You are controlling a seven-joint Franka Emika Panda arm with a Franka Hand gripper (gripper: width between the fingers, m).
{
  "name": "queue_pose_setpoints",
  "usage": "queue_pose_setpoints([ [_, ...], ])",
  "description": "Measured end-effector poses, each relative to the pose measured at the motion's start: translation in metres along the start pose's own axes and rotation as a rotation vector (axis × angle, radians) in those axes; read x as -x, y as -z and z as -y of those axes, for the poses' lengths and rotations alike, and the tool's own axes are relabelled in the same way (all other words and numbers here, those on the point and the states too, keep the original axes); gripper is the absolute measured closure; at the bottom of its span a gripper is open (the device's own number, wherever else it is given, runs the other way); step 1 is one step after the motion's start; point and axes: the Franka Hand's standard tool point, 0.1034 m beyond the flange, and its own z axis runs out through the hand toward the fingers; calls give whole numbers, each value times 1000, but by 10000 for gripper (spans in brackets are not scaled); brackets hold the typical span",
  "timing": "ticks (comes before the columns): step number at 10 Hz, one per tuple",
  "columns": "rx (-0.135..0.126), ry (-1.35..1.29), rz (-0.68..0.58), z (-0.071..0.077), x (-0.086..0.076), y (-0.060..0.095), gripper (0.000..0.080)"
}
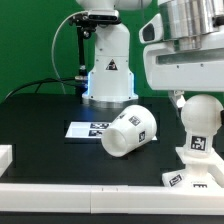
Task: Assemble lamp
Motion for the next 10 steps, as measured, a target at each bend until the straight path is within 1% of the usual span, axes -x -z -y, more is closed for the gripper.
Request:
queue_pose_setpoints([
  [2,0,145,0,0,-1,0,100],
  [3,33,259,-4,-2,1,0,100],
  [4,112,478,-32,0,1,4,100],
  [5,145,675,-60,3,-1,5,100],
  [6,152,751,-66,3,-2,4,100],
  [7,150,725,-66,2,-2,4,130],
  [8,150,715,-67,2,-2,4,130],
  [9,150,711,-67,2,-2,4,225],
  [10,146,644,-71,2,-2,4,225],
])
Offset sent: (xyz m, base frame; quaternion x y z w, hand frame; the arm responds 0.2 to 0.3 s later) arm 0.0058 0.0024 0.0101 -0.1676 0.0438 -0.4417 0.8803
